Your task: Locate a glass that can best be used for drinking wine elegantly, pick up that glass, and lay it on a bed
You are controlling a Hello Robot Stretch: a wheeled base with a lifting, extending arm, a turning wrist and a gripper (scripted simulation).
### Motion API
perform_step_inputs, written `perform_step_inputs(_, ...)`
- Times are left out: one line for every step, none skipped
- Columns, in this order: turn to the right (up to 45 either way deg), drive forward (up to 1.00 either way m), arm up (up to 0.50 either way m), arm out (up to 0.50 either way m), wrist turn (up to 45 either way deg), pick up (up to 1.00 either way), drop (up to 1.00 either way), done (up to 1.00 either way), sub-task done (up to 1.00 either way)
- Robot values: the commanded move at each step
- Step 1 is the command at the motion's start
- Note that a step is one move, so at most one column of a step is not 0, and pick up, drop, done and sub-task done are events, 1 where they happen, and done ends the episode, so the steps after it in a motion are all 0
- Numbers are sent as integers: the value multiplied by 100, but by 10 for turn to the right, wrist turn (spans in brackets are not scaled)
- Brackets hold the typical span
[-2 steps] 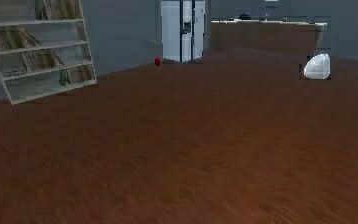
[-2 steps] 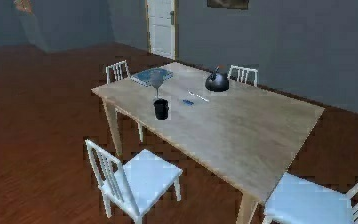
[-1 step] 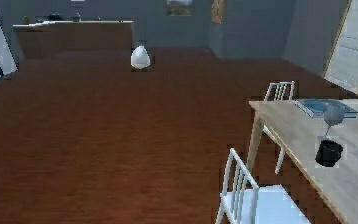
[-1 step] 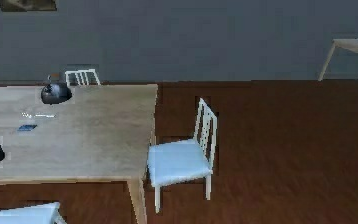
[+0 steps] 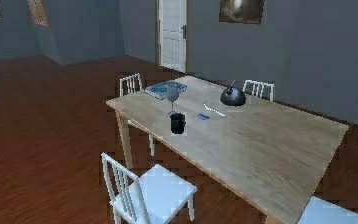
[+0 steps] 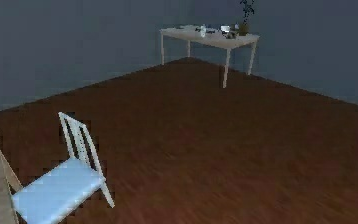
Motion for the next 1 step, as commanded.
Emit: perform_step_inputs(0,45,0,0,0,0,0,0,0)
